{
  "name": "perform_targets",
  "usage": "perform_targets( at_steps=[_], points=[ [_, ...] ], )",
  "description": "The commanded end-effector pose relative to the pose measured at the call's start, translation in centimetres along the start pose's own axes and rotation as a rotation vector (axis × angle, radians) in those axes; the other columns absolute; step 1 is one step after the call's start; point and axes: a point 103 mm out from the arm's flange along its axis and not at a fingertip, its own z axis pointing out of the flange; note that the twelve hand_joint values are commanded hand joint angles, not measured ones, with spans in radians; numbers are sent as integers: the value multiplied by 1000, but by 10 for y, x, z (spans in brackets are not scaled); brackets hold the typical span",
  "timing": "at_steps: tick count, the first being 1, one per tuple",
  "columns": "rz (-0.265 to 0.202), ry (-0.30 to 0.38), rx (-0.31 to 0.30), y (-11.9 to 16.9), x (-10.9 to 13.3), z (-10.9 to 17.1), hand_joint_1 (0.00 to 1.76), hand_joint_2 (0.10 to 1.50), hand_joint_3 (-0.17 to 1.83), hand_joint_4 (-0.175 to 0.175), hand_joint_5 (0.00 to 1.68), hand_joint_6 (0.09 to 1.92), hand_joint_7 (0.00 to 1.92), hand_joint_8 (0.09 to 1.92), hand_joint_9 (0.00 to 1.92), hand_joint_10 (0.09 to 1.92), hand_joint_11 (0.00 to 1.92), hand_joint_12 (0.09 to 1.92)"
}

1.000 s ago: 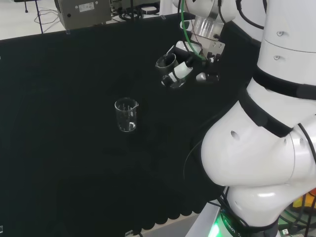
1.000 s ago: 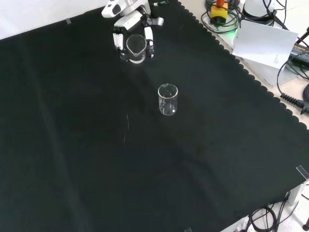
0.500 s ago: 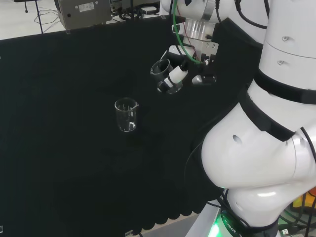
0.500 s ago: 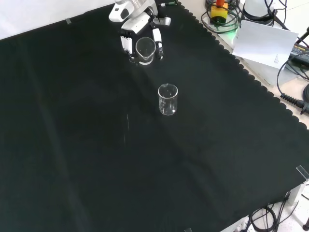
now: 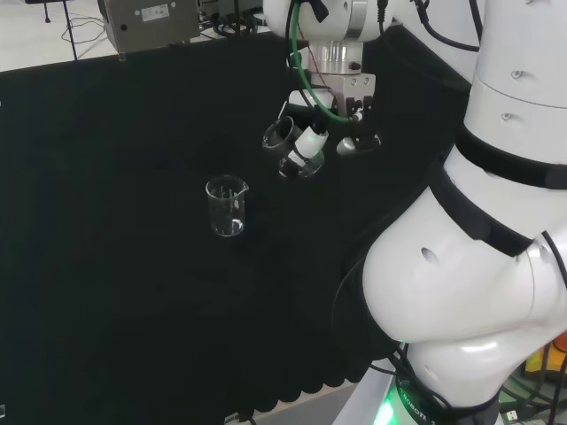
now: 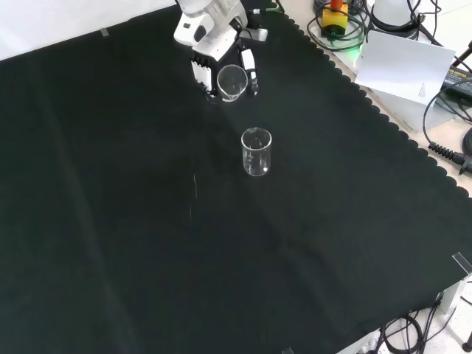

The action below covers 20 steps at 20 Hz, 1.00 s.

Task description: Pour the water from the handheld beaker into the one on the table.

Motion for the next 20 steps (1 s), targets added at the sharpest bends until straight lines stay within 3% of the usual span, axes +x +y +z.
perform_targets(
  at_steps=[1, 3, 10, 20],
  points=[
    [12, -71, 66, 6, 24, 8, 1321, 1011, -175, -175, 1524, 87, 1574, 87, 1722, 92, 1422, 698],
    [14, -99, 84, 15, 42, 14, 1321, 1011, -175, -175, 1524, 87, 1574, 87, 1723, 91, 1423, 697],
    [33, -152, 122, 3, 25, 8, 1321, 1011, -175, -175, 1524, 87, 1574, 87, 1725, 91, 1429, 696],
    [43, -216, 171, 7, 39, 6, 1321, 1011, -175, -175, 1524, 87, 1574, 87, 1728, 90, 1439, 693]
  ],
)
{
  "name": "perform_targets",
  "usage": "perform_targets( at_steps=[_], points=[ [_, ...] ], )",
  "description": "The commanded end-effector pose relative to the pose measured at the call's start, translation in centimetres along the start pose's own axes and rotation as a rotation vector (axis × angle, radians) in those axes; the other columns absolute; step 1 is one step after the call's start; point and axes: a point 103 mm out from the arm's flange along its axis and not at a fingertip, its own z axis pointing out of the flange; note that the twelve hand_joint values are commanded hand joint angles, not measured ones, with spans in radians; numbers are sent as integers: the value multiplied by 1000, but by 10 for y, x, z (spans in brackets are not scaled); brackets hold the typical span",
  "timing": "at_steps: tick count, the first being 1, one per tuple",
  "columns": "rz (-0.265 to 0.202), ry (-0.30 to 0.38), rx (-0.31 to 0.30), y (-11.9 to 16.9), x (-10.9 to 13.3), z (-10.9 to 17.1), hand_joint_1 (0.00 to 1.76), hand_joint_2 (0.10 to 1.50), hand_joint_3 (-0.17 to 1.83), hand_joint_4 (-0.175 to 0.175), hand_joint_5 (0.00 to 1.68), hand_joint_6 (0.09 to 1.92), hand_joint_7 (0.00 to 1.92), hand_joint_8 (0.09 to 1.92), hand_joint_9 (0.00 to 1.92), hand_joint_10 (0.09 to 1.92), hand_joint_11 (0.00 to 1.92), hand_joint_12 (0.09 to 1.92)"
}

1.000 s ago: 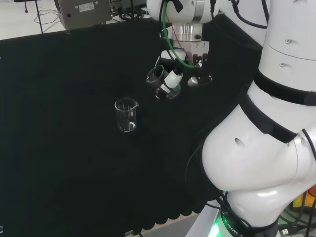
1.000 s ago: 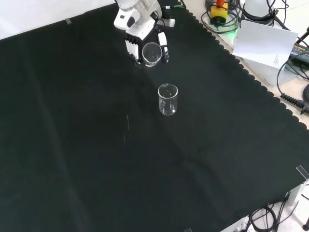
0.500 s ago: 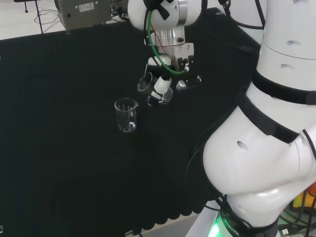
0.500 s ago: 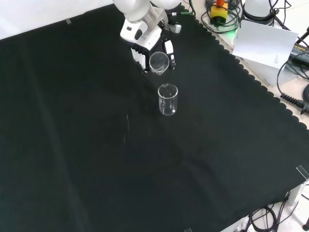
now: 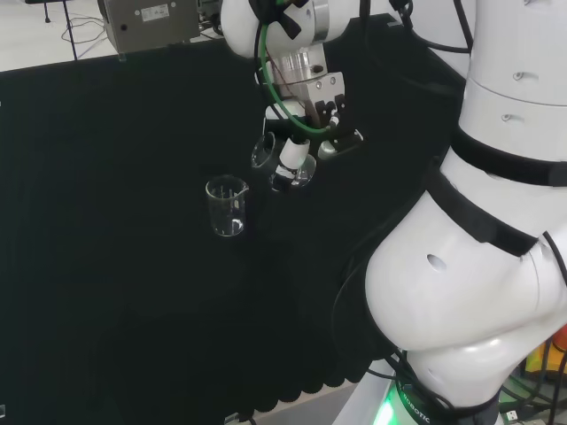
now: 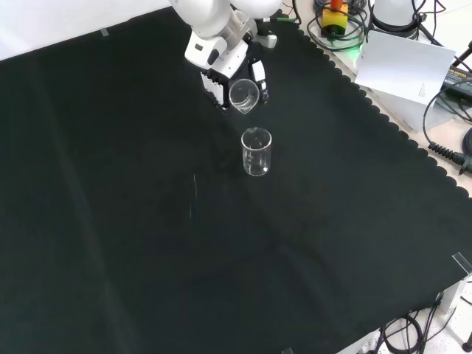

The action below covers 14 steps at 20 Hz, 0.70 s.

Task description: Pour the water from the handheld beaker into the one on the table.

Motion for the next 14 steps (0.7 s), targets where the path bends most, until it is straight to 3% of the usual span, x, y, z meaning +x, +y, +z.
perform_targets(
  at_steps=[1, 10, 14],
  points=[
    [-6, -32, 26, 2, 9, -1, 1321, 1011, -175, -175, 1524, 87, 1574, 87, 1728, 90, 1439, 693],
    [19, -67, 56, 6, 20, -3, 1321, 1011, -175, -175, 1524, 87, 1574, 87, 1729, 89, 1444, 688],
    [5, -105, 63, 8, 25, -6, 1321, 1012, -175, -175, 1524, 87, 1574, 87, 1731, 89, 1447, 686]
  ],
)
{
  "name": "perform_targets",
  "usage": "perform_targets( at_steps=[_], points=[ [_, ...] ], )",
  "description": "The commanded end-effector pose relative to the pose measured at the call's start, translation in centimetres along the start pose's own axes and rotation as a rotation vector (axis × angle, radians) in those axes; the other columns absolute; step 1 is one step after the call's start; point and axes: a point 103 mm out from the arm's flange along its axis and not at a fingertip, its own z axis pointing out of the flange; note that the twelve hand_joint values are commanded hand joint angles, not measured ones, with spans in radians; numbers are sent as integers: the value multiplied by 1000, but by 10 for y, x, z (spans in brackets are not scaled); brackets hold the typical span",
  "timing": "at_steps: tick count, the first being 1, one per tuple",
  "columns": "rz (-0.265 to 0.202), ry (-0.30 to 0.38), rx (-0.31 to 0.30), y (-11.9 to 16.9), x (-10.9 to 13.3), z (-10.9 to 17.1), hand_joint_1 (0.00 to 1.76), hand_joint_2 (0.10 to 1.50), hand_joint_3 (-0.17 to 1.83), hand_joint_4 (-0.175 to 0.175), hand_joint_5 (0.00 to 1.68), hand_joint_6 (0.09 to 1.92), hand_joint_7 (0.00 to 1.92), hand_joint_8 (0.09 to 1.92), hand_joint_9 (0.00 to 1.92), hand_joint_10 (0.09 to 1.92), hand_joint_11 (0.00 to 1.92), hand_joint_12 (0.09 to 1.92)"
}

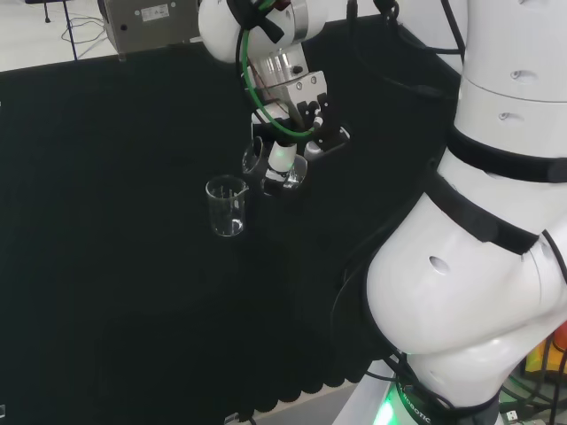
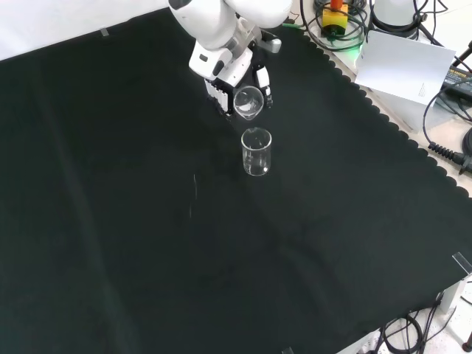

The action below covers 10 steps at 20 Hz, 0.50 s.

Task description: Pour the water from the handheld beaker into the one on the table.

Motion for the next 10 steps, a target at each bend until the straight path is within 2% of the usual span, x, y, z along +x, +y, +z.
perform_targets(
  at_steps=[1, 10],
  points=[
    [-19, -57, 12, 2, 7, -4, 1321, 1012, -175, -175, 1524, 87, 1574, 87, 1731, 90, 1447, 686],
    [26, -129, 48, 5, 18, -8, 1321, 1012, -175, -175, 1524, 87, 1574, 87, 1733, 89, 1455, 683]
  ],
)
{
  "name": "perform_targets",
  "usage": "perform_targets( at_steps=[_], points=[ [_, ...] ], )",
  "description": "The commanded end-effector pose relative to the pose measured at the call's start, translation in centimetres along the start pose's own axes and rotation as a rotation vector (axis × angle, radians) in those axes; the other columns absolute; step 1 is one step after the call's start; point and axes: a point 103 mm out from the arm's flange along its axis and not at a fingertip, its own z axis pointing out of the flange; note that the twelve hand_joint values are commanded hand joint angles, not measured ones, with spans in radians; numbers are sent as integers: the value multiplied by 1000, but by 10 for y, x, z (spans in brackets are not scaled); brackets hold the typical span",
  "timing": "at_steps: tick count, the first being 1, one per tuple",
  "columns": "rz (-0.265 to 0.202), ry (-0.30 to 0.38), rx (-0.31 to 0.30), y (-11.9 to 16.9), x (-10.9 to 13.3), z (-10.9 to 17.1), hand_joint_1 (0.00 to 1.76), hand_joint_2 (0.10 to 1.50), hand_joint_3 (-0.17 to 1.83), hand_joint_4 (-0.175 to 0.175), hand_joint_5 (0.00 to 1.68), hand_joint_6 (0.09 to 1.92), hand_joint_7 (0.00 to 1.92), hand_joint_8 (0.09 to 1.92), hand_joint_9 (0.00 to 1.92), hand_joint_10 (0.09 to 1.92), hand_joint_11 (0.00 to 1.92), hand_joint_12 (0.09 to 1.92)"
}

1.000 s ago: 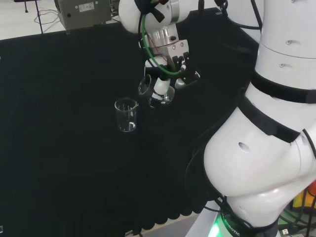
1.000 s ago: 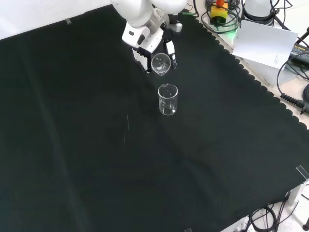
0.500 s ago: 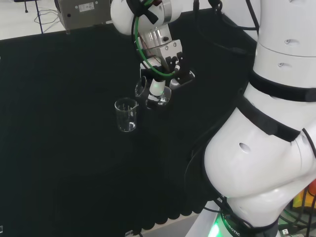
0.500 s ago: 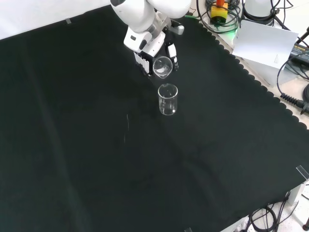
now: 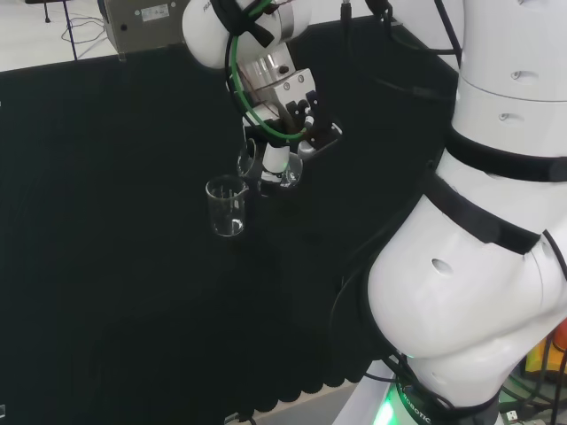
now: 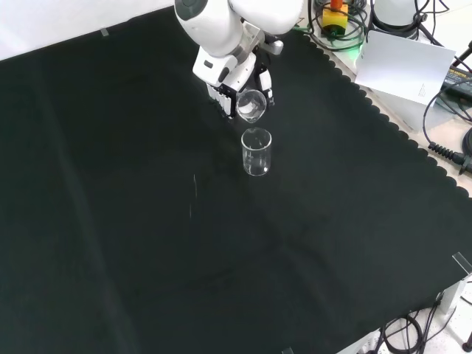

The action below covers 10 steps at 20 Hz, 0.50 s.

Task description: Pour the water from the handheld beaker into the one on the table.

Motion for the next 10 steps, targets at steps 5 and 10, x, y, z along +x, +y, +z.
perform_targets(
  at_steps=[5, 10],
  points=[
    [37, -72, 43, 4, 13, -6, 1321, 1012, -175, -175, 1524, 87, 1574, 87, 1733, 89, 1457, 680],
    [45, -126, 55, 6, 53, -25, 1321, 1012, -175, -175, 1524, 87, 1574, 87, 1733, 89, 1459, 678]
  ],
)
